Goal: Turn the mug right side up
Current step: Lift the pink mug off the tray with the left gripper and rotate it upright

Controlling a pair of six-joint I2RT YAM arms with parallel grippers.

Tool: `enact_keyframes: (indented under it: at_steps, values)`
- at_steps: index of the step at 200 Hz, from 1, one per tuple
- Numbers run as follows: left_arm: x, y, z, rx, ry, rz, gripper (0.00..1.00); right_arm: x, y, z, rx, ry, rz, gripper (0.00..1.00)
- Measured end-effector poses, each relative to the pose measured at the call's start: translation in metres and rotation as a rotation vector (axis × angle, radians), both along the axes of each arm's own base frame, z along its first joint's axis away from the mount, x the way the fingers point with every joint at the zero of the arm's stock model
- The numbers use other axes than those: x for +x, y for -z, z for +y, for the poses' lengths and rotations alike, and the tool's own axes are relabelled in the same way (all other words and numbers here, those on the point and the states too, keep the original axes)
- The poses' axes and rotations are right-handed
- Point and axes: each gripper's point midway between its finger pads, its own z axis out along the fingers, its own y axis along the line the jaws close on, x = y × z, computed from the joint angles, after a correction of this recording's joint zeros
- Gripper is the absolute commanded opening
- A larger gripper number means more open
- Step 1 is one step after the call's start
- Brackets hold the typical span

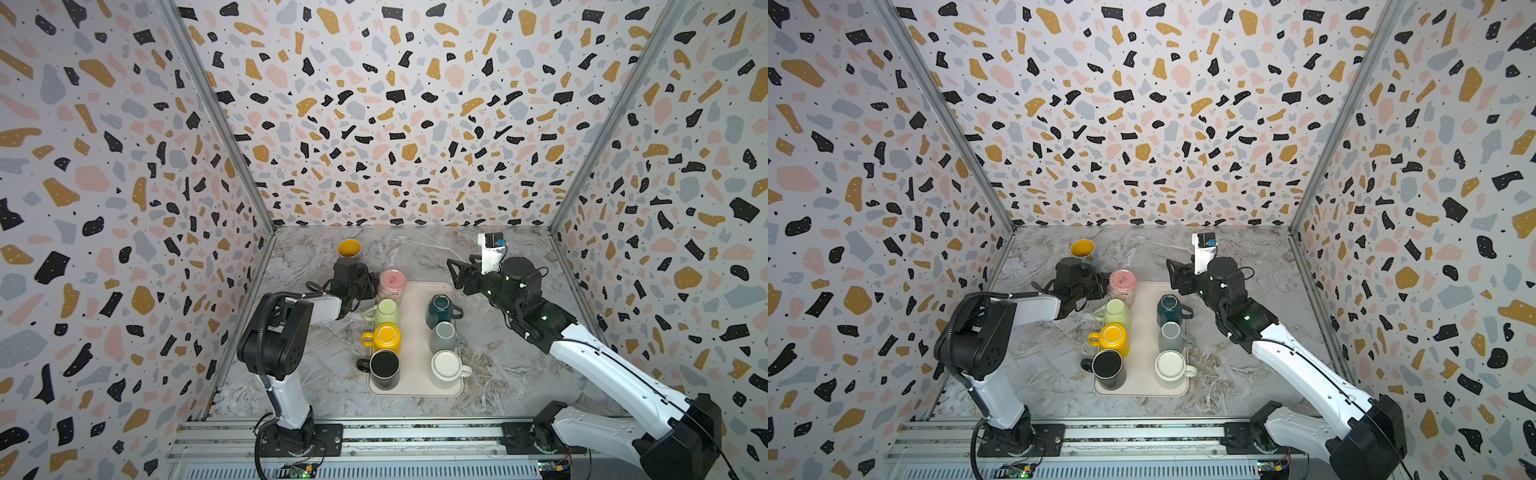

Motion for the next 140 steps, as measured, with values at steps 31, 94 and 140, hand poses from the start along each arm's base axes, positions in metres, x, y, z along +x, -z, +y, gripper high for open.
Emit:
enact_keyframes:
  at_steps: [31,94,140]
  values:
    - [0.01,-0.006,-0.003,-0.024,-0.005,-0.055,0.0,0.001,0.0,-0.002,0.0,0.005,0.0,0.74]
    - [0.027,-0.027,-0.013,-0.069,0.007,-0.257,0.0,0.001,-0.001,-0.001,0.013,-0.001,0.002,0.74]
    - [0.014,-0.069,-0.025,0.04,0.077,-0.382,0.0,0.0,-0.003,0.002,0.031,-0.018,0.001,0.73]
